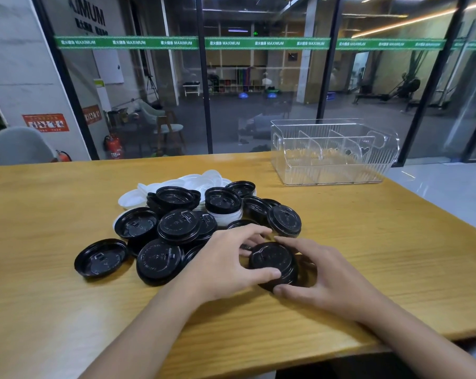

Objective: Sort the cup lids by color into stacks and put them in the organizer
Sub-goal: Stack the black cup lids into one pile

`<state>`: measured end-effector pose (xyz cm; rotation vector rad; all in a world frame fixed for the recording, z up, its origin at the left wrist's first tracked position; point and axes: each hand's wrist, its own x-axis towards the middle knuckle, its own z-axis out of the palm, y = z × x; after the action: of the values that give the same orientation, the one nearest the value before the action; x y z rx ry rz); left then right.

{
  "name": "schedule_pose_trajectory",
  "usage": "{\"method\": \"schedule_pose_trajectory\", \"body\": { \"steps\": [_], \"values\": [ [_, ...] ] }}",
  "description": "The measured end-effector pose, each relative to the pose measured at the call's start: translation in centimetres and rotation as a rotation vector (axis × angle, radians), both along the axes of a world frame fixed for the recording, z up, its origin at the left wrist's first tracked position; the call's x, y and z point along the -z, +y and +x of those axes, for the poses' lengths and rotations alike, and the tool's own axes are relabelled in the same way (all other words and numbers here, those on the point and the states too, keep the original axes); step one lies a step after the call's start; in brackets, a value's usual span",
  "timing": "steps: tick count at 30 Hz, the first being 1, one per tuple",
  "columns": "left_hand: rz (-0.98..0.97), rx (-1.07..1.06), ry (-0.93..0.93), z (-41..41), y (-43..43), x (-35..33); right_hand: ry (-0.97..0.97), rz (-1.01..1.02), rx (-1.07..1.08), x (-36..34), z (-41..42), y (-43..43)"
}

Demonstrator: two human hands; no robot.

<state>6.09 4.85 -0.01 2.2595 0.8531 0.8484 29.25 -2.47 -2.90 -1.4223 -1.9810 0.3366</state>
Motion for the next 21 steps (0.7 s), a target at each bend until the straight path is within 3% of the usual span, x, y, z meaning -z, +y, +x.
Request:
{"method": "schedule_pose_trajectory", "body": {
  "steps": [12,21],
  "values": [
    [-0.056,0.043,0.013,0.19,0.15,0.57,0.023,-0.037,-0.042,-0.3,0.17,0.05],
    [-0.018,0.037,0.143,-0.21,0.28,0.78,-0.012,-0.041,-0.03,-0.53,0.27,-0.3]
  ]
}}
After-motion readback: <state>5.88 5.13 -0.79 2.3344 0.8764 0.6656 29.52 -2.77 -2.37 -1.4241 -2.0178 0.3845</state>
